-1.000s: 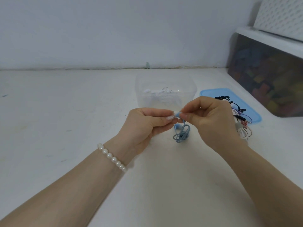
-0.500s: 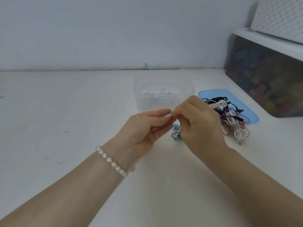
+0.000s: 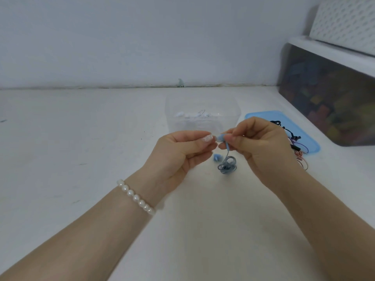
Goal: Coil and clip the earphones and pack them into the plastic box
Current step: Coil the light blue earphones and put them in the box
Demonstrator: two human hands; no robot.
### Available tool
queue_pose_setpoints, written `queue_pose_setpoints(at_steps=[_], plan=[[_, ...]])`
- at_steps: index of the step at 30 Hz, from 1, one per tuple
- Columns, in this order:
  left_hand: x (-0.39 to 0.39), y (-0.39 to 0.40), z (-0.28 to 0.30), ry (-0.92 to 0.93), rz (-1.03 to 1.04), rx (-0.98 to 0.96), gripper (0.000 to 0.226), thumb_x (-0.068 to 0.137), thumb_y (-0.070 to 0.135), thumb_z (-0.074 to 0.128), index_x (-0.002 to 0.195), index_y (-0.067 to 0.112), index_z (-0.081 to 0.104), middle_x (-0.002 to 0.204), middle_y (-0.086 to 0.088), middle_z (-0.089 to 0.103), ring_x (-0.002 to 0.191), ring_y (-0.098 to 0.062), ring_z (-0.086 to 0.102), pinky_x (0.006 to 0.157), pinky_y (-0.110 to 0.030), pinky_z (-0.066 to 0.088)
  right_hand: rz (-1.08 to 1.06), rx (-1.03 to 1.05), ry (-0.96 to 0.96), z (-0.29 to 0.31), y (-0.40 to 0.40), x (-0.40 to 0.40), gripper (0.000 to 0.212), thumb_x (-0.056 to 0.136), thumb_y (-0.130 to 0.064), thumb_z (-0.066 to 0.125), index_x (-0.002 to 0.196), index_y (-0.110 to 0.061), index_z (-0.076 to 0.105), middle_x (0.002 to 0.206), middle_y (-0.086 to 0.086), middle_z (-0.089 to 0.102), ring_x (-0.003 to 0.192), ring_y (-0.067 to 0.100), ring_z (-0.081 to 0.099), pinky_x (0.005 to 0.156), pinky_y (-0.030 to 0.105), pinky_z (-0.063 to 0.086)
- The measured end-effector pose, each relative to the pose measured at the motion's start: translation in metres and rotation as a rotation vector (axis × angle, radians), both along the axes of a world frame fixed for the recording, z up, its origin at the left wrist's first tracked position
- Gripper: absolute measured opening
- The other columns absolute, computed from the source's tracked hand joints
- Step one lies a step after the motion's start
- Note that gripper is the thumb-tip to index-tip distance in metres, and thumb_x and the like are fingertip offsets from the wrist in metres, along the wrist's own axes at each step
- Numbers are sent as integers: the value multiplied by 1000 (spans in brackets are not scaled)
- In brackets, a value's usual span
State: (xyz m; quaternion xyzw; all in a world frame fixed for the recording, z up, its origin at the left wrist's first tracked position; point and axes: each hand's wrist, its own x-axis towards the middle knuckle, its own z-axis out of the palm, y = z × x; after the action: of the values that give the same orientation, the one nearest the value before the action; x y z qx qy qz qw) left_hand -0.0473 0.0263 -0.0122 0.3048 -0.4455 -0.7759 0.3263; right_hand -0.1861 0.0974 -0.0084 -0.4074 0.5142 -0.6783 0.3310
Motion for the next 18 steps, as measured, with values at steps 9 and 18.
queue_pose_setpoints(at_steps=[9, 18], plan=[[-1, 0, -4, 8, -135, -38, 3, 58, 15, 66, 57, 12, 68, 64, -4, 68, 58, -10, 62, 59, -17, 53, 134, 40, -128, 5, 4, 7, 13, 54, -2, 64, 62, -6, 54, 61, 6, 68, 56, 15, 65, 60, 22, 54], [0, -3, -5, 53, -129, -202, 4, 54, 12, 67, 51, 12, 65, 57, -6, 66, 53, -13, 63, 55, -19, 52, 205, 152, -295, 11, 7, 9, 12, 57, 0, 60, 63, -6, 52, 57, 7, 64, 50, 13, 61, 54, 19, 53]])
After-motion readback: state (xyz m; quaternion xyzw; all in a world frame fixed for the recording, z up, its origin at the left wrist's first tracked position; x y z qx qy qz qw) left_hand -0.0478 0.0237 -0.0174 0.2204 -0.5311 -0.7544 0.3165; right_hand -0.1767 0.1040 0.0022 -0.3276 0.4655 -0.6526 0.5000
